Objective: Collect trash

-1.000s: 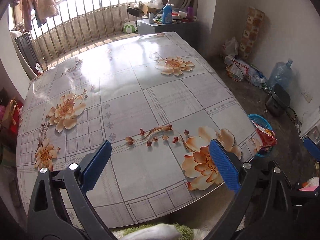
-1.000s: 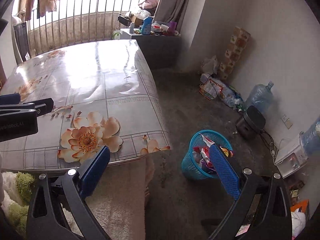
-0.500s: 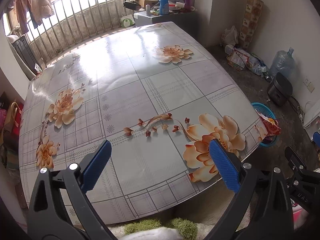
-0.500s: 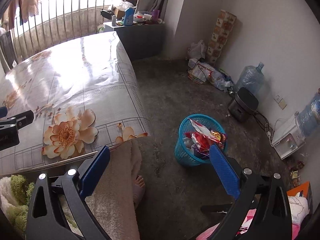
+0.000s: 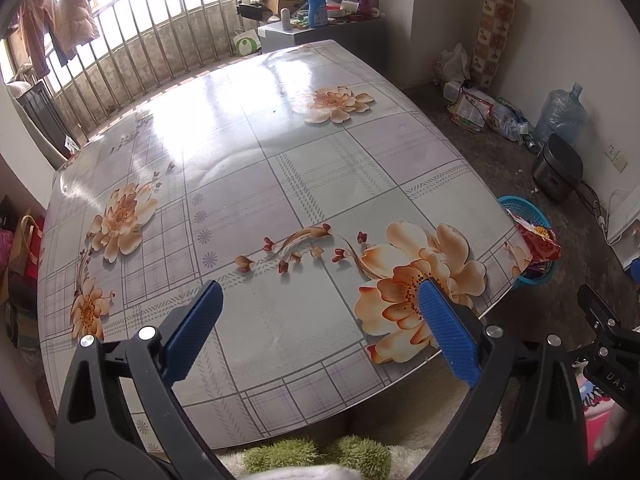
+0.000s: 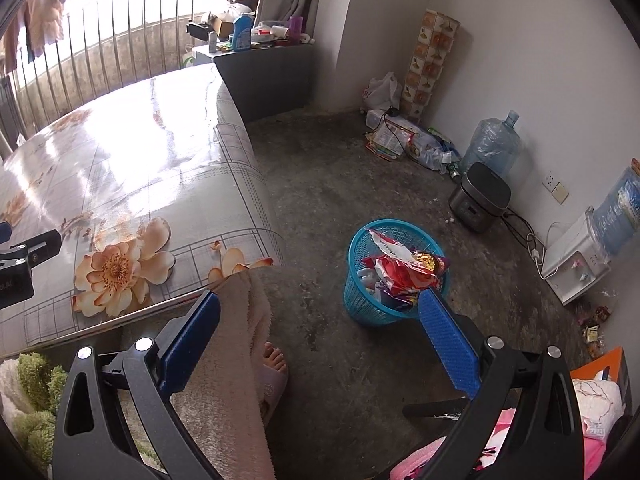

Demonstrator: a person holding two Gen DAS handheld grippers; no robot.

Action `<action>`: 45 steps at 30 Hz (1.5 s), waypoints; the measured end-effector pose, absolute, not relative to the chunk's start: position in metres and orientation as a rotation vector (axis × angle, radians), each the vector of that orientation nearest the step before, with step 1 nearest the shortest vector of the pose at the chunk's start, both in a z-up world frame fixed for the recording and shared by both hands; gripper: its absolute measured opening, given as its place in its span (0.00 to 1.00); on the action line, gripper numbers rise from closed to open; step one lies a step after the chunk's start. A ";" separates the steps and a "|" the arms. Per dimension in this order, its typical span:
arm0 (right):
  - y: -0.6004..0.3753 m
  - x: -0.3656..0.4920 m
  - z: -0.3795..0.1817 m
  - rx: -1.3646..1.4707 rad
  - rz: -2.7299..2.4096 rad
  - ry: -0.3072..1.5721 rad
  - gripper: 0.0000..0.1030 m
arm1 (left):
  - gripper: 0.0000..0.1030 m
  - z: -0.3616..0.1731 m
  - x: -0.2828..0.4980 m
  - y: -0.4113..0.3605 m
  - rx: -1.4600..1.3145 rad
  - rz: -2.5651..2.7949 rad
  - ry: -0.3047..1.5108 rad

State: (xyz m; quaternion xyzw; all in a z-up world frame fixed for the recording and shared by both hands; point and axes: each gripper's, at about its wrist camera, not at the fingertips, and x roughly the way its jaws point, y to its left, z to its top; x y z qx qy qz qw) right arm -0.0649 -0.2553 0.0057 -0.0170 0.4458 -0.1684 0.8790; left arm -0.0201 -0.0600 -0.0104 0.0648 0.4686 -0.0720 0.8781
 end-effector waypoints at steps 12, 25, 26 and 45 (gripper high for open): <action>-0.261 -0.070 0.005 -0.014 -0.371 0.924 0.94 | 0.91 -0.011 -0.021 -0.066 0.144 -0.162 0.977; -0.264 -0.073 0.007 -0.006 -0.376 0.917 0.94 | 0.91 -0.007 -0.023 -0.068 0.139 -0.176 0.969; -0.263 -0.073 0.007 -0.007 -0.377 0.917 0.94 | 0.91 -0.007 -0.023 -0.068 0.139 -0.177 0.968; -0.262 -0.074 0.011 -0.004 -0.379 0.913 0.94 | 0.91 -0.004 -0.024 -0.071 0.135 -0.177 0.971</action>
